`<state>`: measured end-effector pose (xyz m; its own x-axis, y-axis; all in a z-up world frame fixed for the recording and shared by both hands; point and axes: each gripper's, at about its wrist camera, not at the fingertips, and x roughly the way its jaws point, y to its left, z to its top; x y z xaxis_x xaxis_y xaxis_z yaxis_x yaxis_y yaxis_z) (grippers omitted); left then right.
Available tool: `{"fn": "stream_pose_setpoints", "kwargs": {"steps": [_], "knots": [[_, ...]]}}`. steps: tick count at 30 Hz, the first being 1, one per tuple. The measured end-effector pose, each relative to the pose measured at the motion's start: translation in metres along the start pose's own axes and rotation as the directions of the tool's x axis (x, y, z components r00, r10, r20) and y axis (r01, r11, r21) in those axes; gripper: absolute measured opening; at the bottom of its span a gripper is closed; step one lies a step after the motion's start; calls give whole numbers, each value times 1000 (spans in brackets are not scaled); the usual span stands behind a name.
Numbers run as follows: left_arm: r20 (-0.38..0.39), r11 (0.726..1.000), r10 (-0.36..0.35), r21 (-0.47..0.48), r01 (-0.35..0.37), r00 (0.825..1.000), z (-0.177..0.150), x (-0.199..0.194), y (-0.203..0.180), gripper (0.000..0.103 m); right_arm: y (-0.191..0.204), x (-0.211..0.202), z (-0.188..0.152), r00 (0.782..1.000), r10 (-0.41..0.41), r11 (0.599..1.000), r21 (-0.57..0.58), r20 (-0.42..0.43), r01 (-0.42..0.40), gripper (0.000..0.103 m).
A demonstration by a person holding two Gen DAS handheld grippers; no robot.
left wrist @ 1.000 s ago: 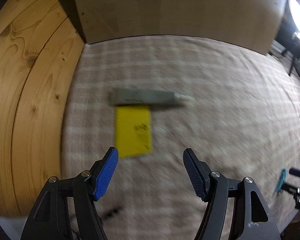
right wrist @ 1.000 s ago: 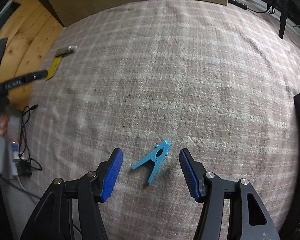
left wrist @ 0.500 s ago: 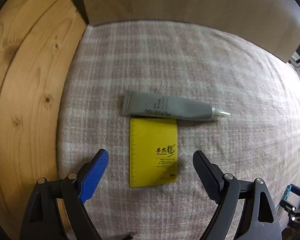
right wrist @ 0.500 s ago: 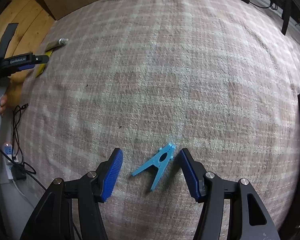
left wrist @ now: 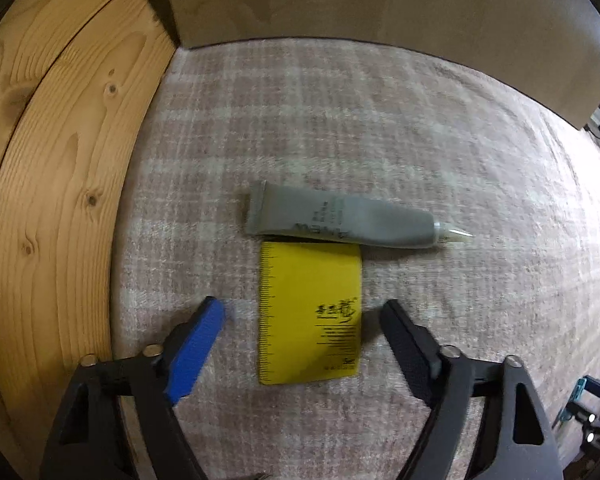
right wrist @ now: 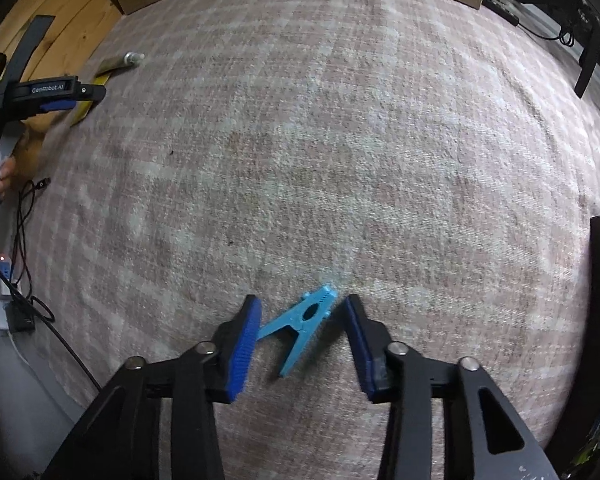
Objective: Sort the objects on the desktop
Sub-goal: 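Grasp the yellow card with the left tool while the right tool grasps the blue clip, then carry the yellow card and blue clip over the bin and release both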
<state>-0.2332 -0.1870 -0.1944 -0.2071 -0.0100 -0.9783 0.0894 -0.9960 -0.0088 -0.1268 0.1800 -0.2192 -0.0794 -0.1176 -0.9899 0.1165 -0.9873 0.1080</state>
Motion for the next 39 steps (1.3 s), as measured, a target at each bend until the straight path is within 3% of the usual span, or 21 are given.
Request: {"fn": "stream_pose_setpoints", "kwargs": {"steps": [5, 12, 22, 27, 31, 34, 36, 39], "knots": [[8, 1000, -8, 20, 7, 1000, 3, -6, -17, 54, -4, -1, 2, 1000, -2, 1000, -10, -5, 2, 21], [6, 1000, -23, 10, 22, 1000, -6, -12, -24, 54, -7, -3, 3, 1000, 14, 1000, -20, 6, -13, 15], [45, 999, -36, 14, 35, 998, -63, -33, -59, 53, -16, -12, -6, 996, 91, 996, 7, 25, -91, 15], [94, 999, -34, 30, 31, 995, -99, -52, -96, 53, -40, -24, -34, 994, 90, 996, -4, 54, -90, 15], [143, 997, -41, 68, 32, 989, -127, -78, -133, 53, -87, -48, -65, 992, 89, 996, -17, 89, -88, 15], [178, 993, -57, 117, 36, 982, -140, -101, -155, 53, -103, -69, -76, 988, 99, 995, -15, 119, -98, 15], [202, 987, -69, 155, 37, 977, -146, -113, -176, 53, -91, -67, -67, 986, 98, 995, -17, 138, -97, 15], [237, 976, -99, 212, 48, 967, -157, -138, -215, 53, -114, -86, -80, 980, 103, 995, -16, 170, -102, 15]]}}
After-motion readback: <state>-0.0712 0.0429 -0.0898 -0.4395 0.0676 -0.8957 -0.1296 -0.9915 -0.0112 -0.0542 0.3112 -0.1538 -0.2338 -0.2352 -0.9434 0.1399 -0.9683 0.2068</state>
